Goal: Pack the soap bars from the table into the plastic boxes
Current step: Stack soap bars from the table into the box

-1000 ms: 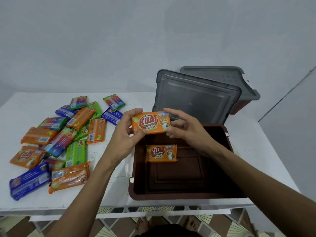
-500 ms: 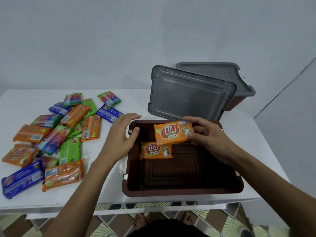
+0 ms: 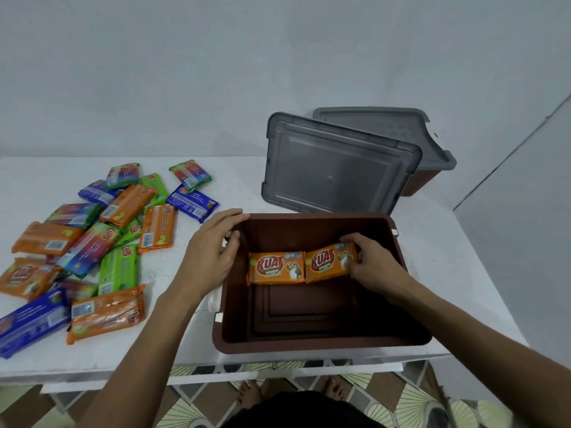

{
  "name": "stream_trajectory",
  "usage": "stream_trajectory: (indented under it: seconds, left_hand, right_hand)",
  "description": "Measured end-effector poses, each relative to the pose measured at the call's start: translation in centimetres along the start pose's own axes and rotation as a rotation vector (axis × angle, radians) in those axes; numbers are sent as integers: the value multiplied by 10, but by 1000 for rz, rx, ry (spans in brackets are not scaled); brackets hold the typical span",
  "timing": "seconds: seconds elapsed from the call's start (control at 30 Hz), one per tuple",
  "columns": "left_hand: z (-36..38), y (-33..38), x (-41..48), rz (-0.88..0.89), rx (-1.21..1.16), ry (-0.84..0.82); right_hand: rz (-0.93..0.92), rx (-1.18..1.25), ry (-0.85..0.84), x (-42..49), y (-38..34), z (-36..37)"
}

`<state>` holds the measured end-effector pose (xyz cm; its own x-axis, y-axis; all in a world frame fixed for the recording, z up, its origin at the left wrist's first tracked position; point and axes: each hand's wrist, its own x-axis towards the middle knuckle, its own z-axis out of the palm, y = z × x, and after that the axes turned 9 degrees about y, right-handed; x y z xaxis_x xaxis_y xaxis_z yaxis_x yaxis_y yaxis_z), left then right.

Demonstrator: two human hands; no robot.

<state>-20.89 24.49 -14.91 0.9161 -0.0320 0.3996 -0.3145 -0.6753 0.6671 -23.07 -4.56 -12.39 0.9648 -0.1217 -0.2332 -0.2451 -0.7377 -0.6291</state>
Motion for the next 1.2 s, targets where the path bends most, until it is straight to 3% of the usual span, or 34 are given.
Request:
stream_trajectory:
  seconds: [0.57, 1.0, 1.2]
  left_hand:
    - [3, -2, 1, -7, -3, 12]
    - [4, -5, -2, -14, -62, 13]
    - [-9, -8, -4, -53, -137, -71]
  right_hand:
    - [-136, -493, -36, 9, 4, 25]
    - [-228, -664, -172, 12, -19, 11]
    - [-400, -419, -121, 14, -87, -15]
